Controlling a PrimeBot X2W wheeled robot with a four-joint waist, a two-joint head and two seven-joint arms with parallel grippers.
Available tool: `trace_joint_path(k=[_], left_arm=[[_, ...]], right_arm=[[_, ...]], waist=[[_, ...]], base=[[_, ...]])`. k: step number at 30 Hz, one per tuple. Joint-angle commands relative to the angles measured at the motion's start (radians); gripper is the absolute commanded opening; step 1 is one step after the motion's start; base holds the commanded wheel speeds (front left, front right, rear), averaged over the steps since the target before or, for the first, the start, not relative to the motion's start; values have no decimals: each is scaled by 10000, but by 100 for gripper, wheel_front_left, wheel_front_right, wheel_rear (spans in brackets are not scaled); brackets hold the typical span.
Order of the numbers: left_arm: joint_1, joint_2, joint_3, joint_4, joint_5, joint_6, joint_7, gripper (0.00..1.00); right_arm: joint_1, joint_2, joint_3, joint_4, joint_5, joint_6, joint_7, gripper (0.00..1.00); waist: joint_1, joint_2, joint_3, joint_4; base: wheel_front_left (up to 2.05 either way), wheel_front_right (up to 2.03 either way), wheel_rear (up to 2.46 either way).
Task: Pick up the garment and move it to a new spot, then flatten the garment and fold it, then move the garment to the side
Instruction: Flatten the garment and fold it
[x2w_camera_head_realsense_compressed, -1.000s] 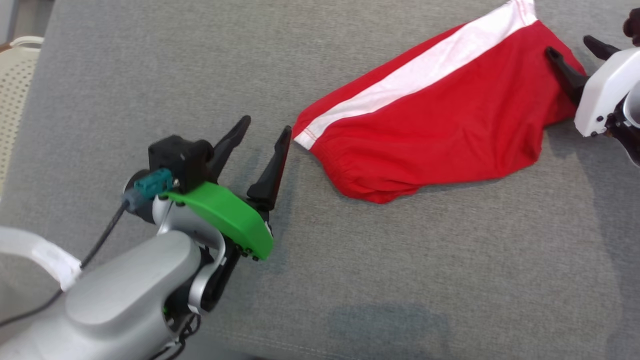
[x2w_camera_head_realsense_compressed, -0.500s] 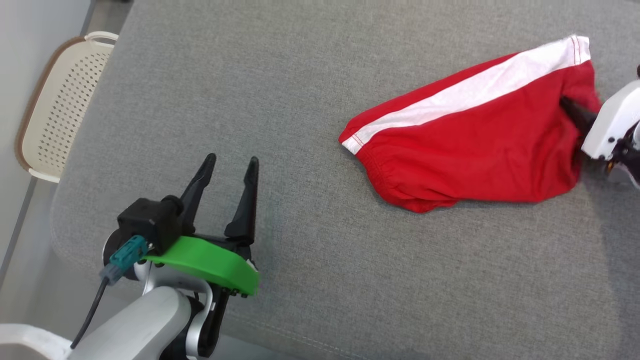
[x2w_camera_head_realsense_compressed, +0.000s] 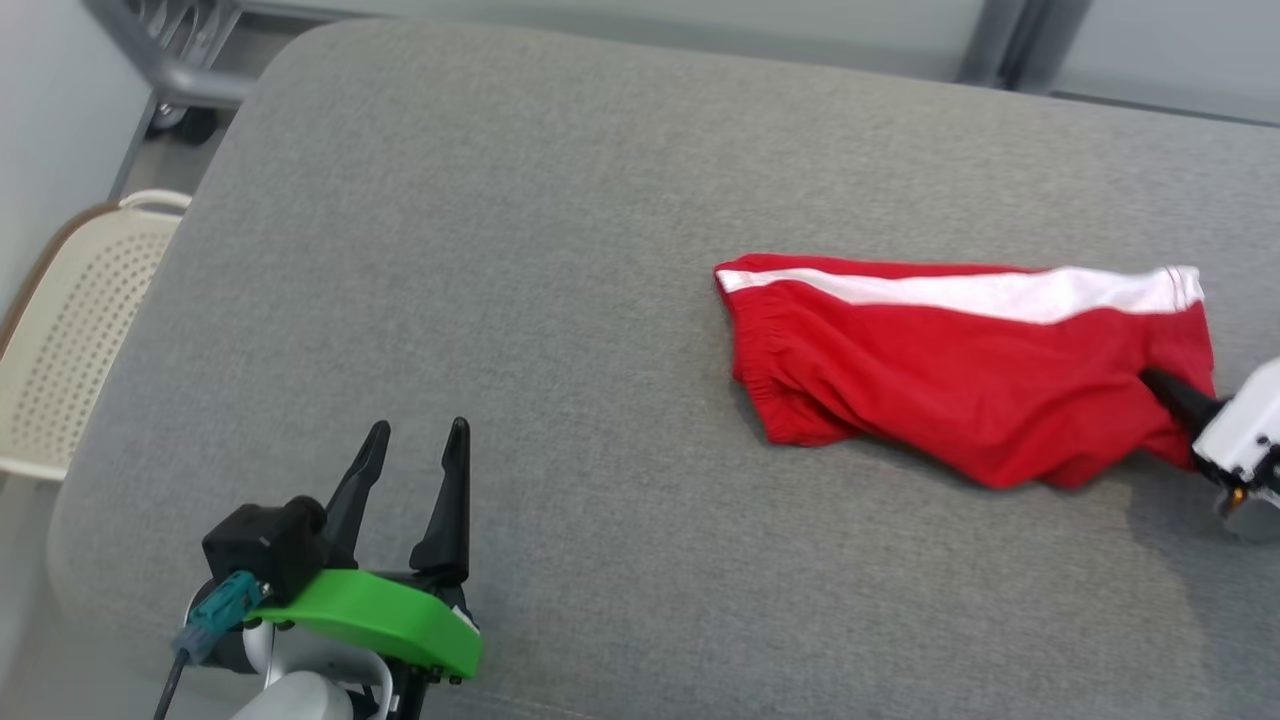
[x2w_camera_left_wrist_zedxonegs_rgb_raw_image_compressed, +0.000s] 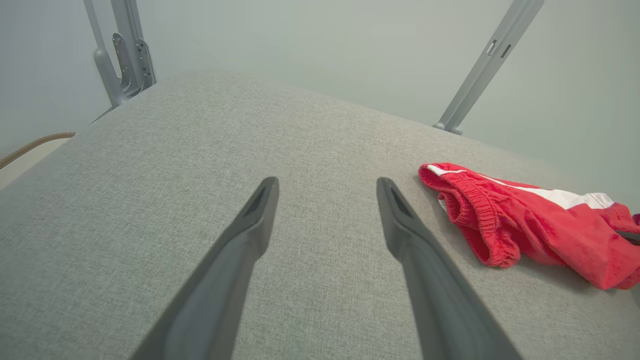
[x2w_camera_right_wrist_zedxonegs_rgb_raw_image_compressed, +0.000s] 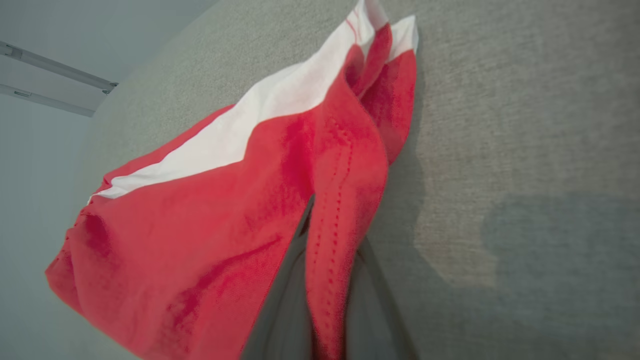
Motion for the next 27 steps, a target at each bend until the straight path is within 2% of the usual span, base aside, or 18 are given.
trace_joint_path(k=[1, 5, 13, 18, 22, 24, 27], left_arm=[[180, 35, 93, -44, 113, -44, -32, 100], [506, 42, 363, -92, 571, -46, -34, 100], [1231, -434, 1093, 212, 1487, -562, -33, 100], [1607, -721, 1341, 382, 1775, -892, -33, 100], [1654, -900, 1443, 455, 1902, -1076, -33, 100], [1628, -944, 1519, 483, 1965, -1151, -33, 100], [1550, -1025, 1554, 555, 2070, -1262, -33, 100]], right_arm=[[251, -125, -63, -82, 74, 4, -105, 0], [1076, -462, -318, -527, 86, 4, -744, 0], [1958, -727, -830, -1587, -343, 4, -2515, 0], [1936, -362, -750, -2828, -706, 4, -2939, 0], [1453, 77, -460, -3562, -1396, 4, -2815, 0], [1007, 511, -249, -3606, -1947, 4, -2652, 0], [290, 1576, 68, -3213, -2718, 4, -2332, 0]], waist=[[1, 0, -642, -685], [1, 0, -589, -974], [1, 0, -734, -1130], [1, 0, -834, -1088], [1, 0, -773, -1062], [1, 0, -672, -1085], [1, 0, -523, -1118]], base=[[0, 0, 0], [0, 0, 0], [0, 0, 0], [0, 0, 0], [0, 0, 0], [0, 0, 0], [0, 0, 0]])
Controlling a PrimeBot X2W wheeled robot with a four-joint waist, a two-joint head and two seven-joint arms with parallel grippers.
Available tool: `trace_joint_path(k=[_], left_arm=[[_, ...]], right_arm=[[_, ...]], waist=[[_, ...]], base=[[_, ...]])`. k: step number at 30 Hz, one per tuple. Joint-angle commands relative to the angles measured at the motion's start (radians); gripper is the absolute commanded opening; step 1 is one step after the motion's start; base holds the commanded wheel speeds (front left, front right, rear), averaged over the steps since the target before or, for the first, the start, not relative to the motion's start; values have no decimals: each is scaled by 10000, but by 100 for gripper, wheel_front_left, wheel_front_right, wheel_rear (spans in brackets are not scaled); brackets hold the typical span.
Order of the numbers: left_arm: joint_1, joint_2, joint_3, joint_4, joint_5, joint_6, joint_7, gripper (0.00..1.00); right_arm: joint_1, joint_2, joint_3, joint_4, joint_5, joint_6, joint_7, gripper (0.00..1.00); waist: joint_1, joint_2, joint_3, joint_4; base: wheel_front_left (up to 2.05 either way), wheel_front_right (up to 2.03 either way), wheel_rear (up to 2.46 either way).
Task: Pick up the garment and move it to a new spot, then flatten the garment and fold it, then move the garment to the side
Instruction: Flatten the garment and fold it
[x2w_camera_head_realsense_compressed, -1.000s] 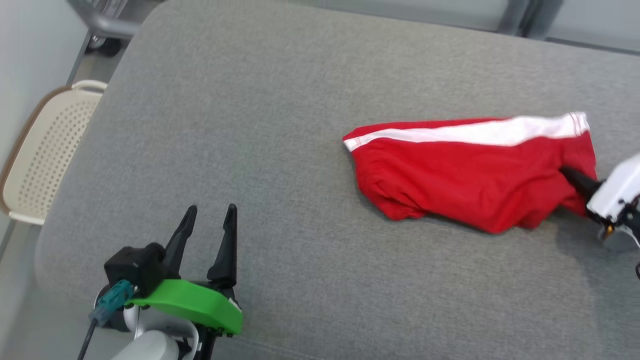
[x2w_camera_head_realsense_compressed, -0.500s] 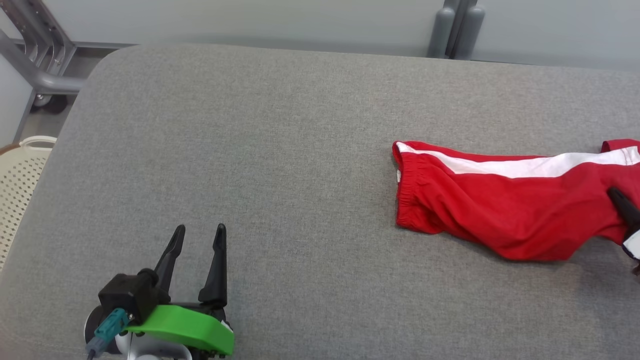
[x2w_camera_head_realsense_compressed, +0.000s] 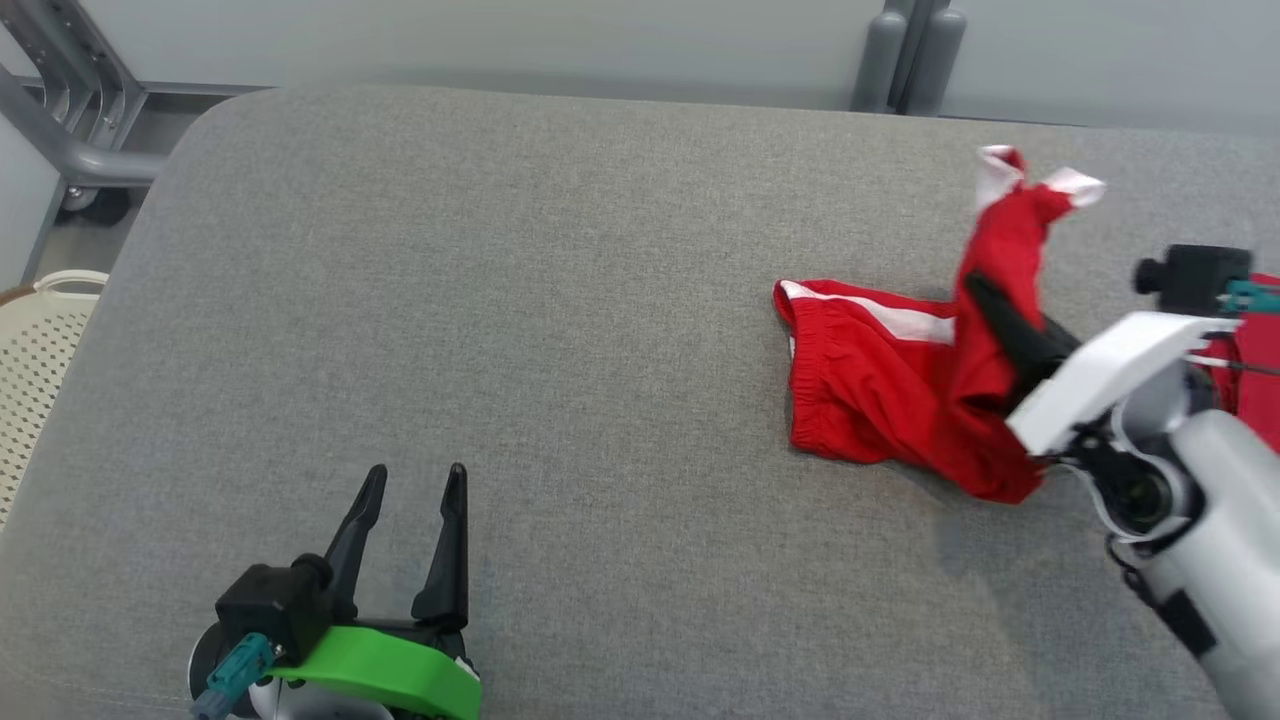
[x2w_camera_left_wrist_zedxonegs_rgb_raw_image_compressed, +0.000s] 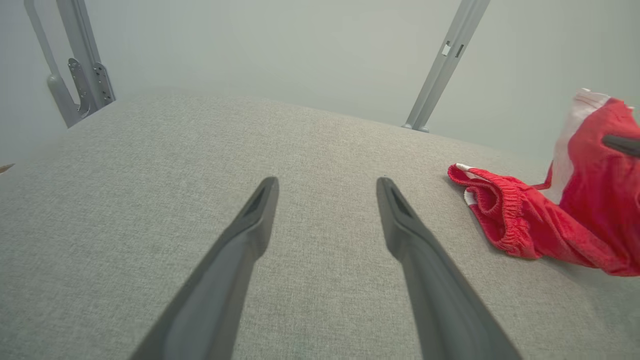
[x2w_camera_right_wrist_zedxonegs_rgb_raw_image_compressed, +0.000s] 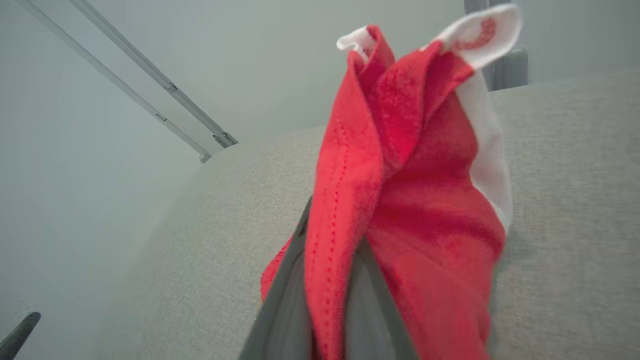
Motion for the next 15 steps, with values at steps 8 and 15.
trace_joint_path(k=[8, 15], left_arm=[[-530, -74, -80, 221, 257, -289, 29, 100], [-590, 40, -46, 244, 251, -232, 87, 100]], right_arm=[[-1372, 2785, 658, 1910, -2091, 4, 581, 0], [-1690, 3500, 829, 2866, -2832, 4, 748, 19]], waist=[[0, 0, 477, 156], [0, 0, 516, 183]], base=[[0, 0, 0], [0, 0, 0]])
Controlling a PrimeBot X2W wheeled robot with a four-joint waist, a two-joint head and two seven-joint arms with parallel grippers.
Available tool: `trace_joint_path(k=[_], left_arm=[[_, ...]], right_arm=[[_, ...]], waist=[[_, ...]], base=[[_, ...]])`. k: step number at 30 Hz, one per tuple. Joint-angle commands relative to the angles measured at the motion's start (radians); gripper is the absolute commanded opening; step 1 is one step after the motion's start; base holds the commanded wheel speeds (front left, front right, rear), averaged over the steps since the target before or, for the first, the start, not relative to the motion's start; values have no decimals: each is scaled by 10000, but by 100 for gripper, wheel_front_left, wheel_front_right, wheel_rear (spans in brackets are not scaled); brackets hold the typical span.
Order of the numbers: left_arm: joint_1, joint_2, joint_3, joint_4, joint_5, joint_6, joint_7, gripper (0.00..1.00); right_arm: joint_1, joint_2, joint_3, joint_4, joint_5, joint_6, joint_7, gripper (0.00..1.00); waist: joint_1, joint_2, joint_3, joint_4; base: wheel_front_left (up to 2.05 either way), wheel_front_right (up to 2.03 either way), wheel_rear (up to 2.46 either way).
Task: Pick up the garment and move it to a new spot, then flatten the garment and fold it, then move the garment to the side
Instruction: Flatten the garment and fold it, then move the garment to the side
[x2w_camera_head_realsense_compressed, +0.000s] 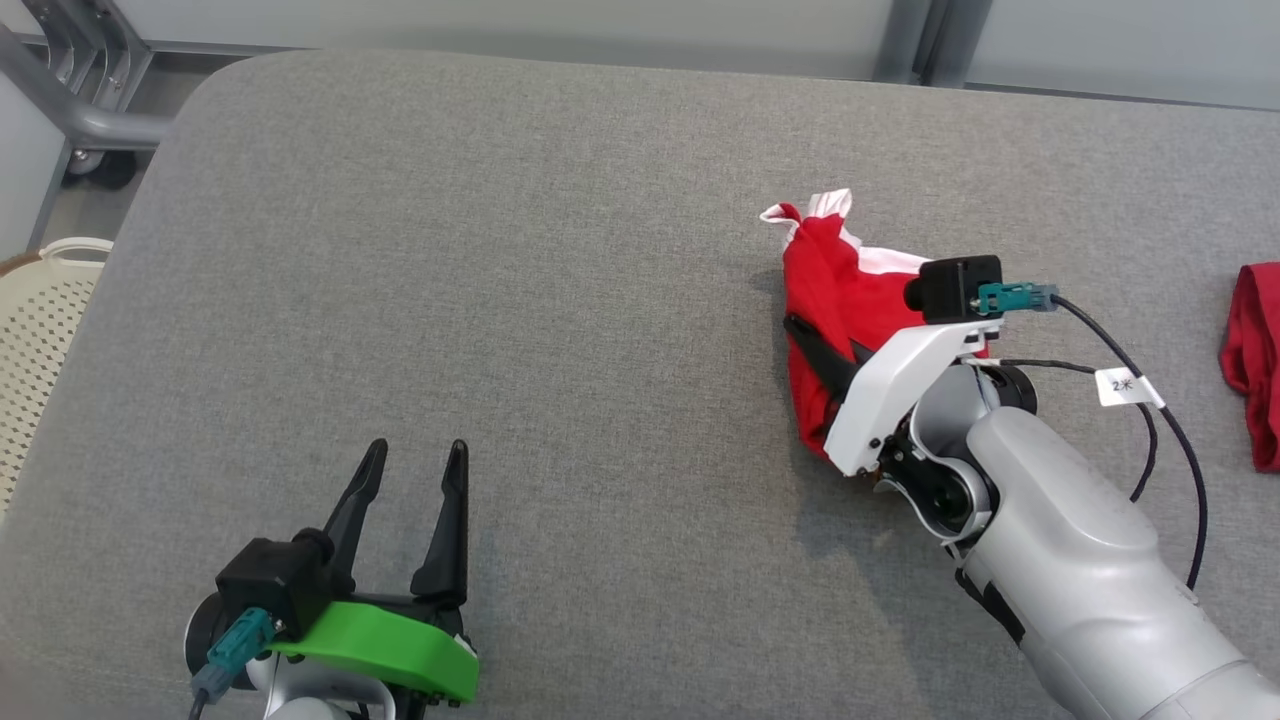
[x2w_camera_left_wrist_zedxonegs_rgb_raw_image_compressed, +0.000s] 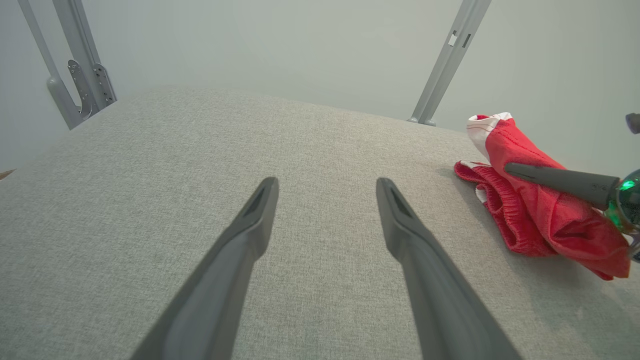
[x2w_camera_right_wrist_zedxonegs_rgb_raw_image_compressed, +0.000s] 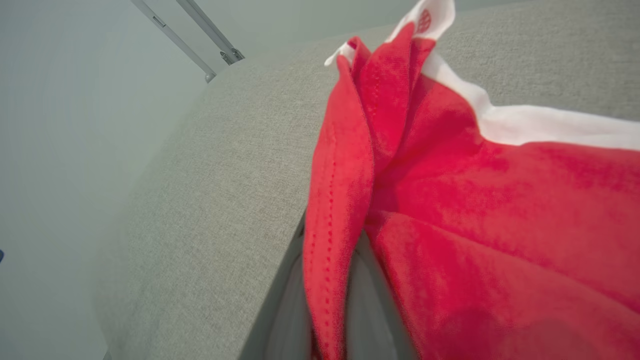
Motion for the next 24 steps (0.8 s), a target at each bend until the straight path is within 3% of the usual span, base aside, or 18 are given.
trace_joint_path(k=[1, 2, 7, 11, 19, 22, 24], left_arm=[[-97, 81, 23, 11, 73, 33, 29, 100], [-65, 94, 28, 14, 62, 41, 42, 100], [80, 188, 19, 8, -5, 108, 110, 100], [155, 250, 17, -94, -22, 158, 160, 100], [374, 350, 194, -403, -41, 323, 104, 100], [373, 321, 244, -442, -11, 339, 81, 100], [303, 263, 249, -428, 61, 323, 62, 100]], right_arm=[[-135, 35, 91, 22, -226, 4, -64, 84], [-142, 82, 140, 60, -260, 4, -63, 100], [95, 199, 491, -224, -440, 4, -219, 100], [532, -58, 288, -1026, -190, 4, -558, 100], [2016, -1446, -1690, -1924, -294, 4, -619, 100], [2404, -1484, -2556, -1713, -108, 4, -446, 100], [2590, -1106, -3105, -1600, 570, 5, -105, 100]], waist=[[0, 0, -19, -30], [0, 0, -51, -62], [0, 0, -314, -259], [0, 0, -482, -377], [0, 0, -273, -574], [0, 0, -161, -576], [0, 0, -94, -508]], base=[[0, 0, 0], [0, 0, 0], [0, 0, 0], [0, 0, 0], [0, 0, 0], [0, 0, 0], [0, 0, 0]])
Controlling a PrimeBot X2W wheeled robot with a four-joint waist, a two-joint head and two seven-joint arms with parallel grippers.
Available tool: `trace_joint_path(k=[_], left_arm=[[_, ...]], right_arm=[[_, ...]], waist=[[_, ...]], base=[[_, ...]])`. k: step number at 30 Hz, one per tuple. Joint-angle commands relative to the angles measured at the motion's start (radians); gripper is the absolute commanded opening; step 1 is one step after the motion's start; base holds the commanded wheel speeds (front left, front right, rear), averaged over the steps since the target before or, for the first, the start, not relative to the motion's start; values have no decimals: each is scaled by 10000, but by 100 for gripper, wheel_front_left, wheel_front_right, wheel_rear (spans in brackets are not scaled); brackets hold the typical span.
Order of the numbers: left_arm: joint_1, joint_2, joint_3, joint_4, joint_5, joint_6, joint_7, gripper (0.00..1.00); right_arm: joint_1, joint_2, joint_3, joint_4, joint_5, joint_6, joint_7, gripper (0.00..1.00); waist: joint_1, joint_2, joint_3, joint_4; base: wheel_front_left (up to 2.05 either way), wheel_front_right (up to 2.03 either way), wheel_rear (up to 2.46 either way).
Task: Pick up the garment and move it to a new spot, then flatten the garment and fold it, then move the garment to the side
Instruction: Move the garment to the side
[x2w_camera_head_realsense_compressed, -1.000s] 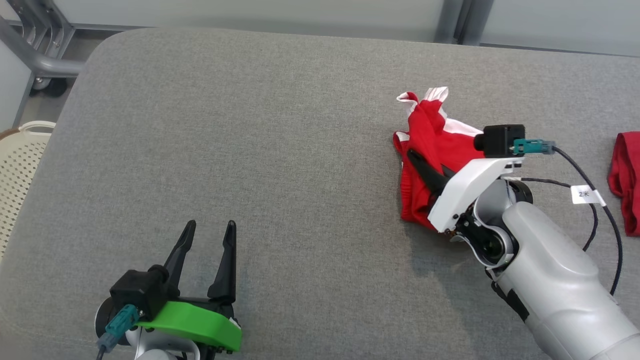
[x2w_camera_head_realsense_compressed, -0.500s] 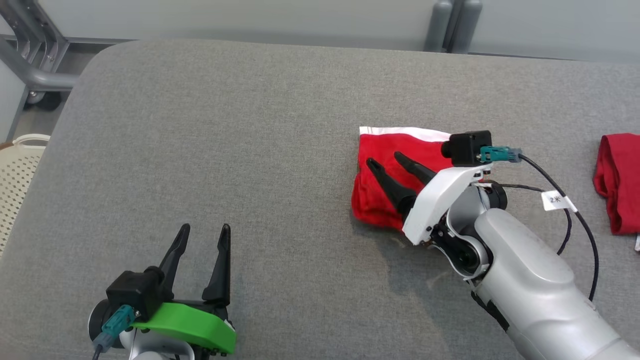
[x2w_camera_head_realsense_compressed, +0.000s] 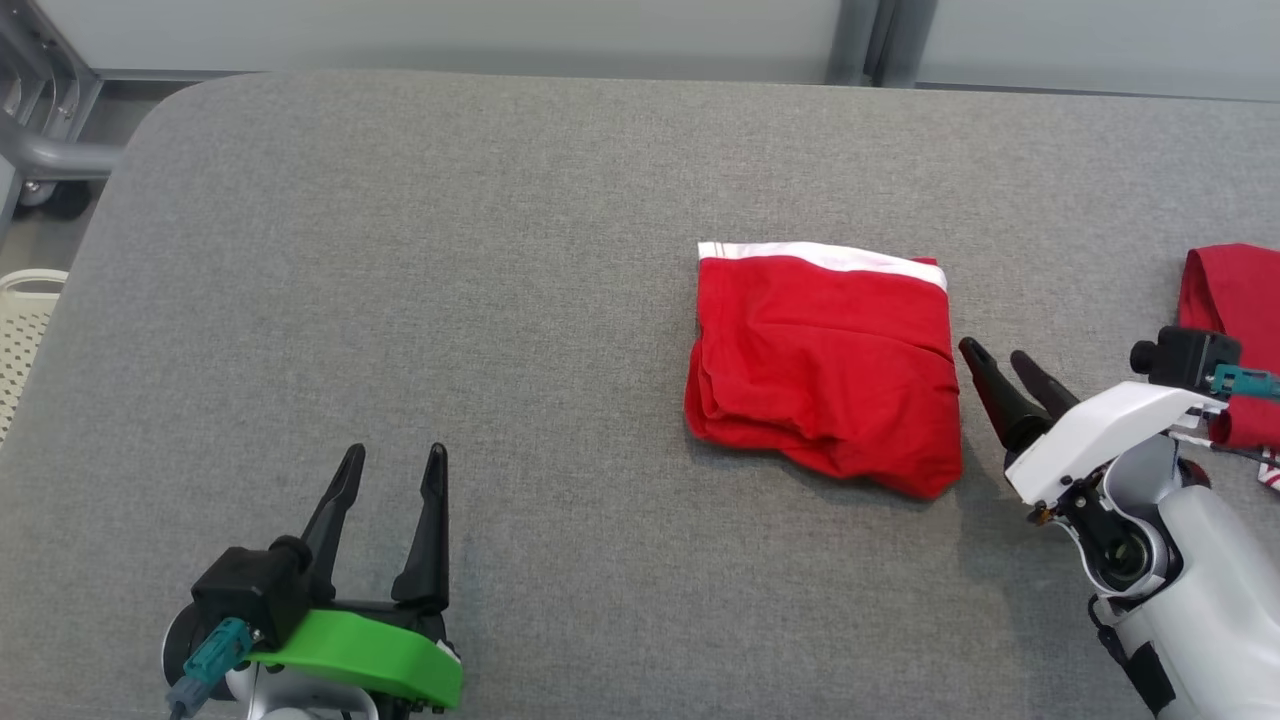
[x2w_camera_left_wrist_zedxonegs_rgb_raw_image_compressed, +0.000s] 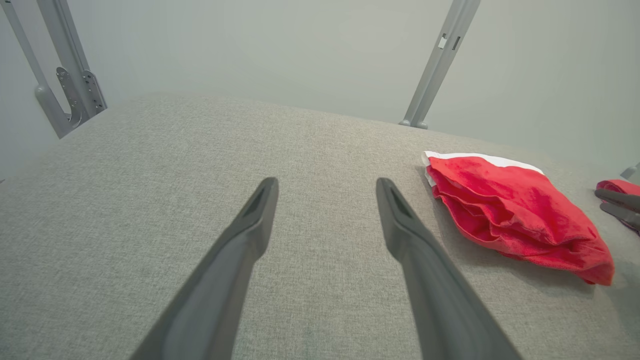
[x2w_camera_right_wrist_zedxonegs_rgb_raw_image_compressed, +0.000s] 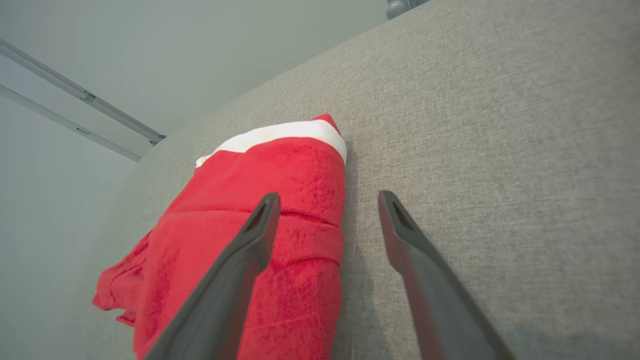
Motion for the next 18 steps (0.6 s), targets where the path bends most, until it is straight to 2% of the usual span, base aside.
trace_joint_path(k=[1, 3, 9, 12, 14, 15, 18], left_arm=[[-21, -39, 17, 36, 149, 38, -39, 100], [-67, -66, 4, 87, 182, 14, -57, 100], [-94, -26, 23, 156, 201, -36, -80, 100], [-109, -37, 38, 182, 182, -47, -89, 100], [-93, -78, 54, 217, 165, -32, -100, 100], [-79, -109, 59, 233, 152, -23, -103, 100], [-38, -121, 83, 246, 129, -16, -96, 100]], right_arm=[[129, 196, -131, 11, 372, 6, 192, 100], [220, 361, -257, 182, 703, 6, 498, 100], [-128, 710, -132, 1148, 426, 6, 1293, 100], [-382, 1063, -154, 1447, 694, 6, 1623, 100], [-676, 1202, 14, 1503, 674, 6, 1815, 6], [-814, 1230, 203, 1444, 598, 7, 1949, 0], [-1023, 1099, 552, 1240, 489, 6, 2188, 0]], waist=[[0, 0, 33, 84], [0, 0, 32, 167], [0, 0, -2, 378], [0, 0, -10, 403], [0, 0, -23, 364], [0, 0, -33, 330], [0, 0, -54, 217]], base=[[0, 0, 0], [0, 0, 0], [0, 0, 0], [0, 0, 0], [0, 0, 0], [0, 0, 0], [0, 0, 0]])
